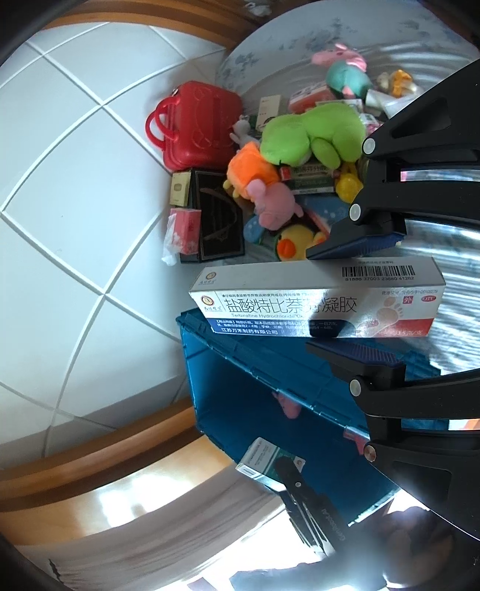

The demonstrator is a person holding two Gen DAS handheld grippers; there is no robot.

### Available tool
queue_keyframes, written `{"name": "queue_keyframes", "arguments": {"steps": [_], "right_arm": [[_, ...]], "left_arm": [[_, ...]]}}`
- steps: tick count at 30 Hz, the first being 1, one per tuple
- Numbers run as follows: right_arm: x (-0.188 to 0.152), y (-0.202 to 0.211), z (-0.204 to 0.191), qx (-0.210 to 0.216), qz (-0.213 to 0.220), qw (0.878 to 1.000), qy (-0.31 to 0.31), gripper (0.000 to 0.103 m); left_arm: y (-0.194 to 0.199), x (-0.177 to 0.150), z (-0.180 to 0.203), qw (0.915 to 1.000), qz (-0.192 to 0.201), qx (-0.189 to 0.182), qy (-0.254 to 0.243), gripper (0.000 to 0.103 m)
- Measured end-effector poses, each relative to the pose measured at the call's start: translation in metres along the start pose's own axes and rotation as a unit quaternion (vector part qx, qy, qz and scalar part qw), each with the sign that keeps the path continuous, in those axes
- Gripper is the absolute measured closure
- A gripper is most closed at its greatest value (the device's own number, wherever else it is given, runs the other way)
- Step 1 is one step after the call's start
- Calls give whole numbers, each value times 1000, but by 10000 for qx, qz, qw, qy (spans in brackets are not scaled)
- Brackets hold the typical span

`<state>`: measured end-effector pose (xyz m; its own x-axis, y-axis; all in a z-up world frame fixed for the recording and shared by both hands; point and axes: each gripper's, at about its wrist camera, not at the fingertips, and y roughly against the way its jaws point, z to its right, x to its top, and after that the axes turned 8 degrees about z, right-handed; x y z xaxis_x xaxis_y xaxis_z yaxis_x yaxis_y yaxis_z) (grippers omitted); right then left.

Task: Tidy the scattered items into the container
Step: 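Lower both boxes into the blue crate and open both tools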

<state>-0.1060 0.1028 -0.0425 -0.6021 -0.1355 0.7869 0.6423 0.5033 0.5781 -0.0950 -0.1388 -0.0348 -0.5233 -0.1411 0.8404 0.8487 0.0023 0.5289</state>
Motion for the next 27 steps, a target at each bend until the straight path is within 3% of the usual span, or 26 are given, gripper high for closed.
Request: {"name": "queue_keyframes", "arguments": {"steps": [27], "right_arm": [[23, -86, -150, 816, -309, 9914, 976, 62]], "left_arm": [[-6, 1, -115, 9960, -46, 688, 572, 61]]}}
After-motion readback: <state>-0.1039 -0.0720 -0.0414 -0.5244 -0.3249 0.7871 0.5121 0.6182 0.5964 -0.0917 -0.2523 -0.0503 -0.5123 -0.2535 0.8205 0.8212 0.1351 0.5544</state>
